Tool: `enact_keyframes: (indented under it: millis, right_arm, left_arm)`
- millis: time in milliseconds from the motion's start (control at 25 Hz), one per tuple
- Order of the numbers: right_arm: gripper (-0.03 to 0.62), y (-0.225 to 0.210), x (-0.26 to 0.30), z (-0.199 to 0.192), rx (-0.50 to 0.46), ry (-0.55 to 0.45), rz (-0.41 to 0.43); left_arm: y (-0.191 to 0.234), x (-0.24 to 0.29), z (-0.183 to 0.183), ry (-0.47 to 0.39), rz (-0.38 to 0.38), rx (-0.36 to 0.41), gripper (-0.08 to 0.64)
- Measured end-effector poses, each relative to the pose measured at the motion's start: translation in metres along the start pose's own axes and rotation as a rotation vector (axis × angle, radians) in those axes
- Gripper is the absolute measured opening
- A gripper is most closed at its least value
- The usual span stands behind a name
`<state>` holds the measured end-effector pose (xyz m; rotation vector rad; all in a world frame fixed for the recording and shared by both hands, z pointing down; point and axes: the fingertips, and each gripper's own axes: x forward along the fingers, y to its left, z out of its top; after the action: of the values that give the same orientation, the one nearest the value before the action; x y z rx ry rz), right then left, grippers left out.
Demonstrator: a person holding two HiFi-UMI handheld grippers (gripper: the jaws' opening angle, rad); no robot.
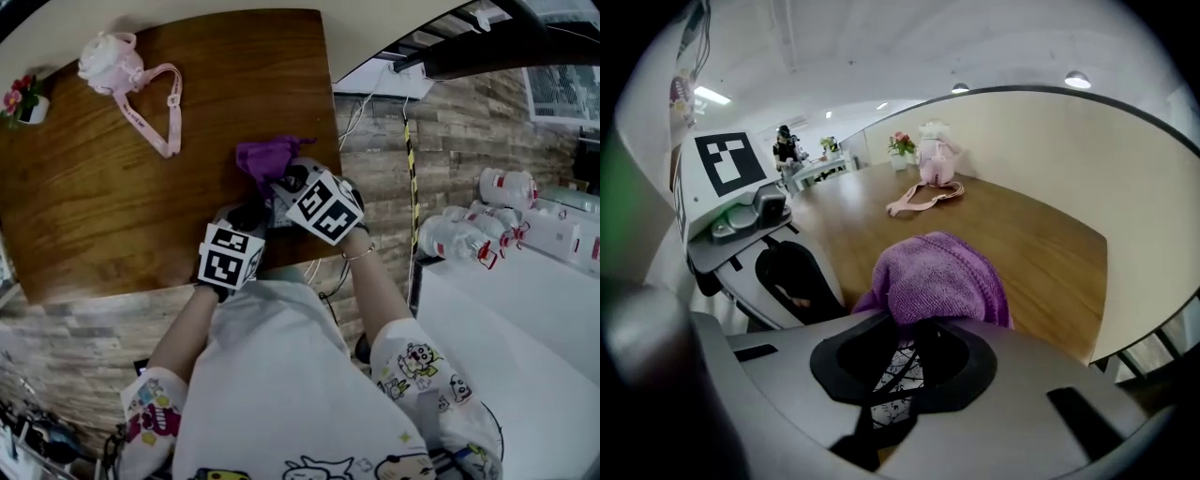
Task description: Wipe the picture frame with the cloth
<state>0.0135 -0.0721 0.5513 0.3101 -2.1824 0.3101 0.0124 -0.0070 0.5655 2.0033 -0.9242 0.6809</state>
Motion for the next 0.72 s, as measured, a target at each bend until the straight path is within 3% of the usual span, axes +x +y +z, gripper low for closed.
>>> enact_keyframes:
  millis: [400, 720]
  right_arm:
    - [0.044, -0.005, -0.009, -0.016, -0.006, 0.015, -0.008]
    - [0.044, -0.021, -0.028, -0.039, -0.001, 0.086, -0.08]
  left_arm:
    - [0.0, 0.001, -0.001, -0.005, 0.011, -0.008, 0.11]
    - [0.0, 0.001, 0.0, -0.014, 0.023, -0.019, 0.108]
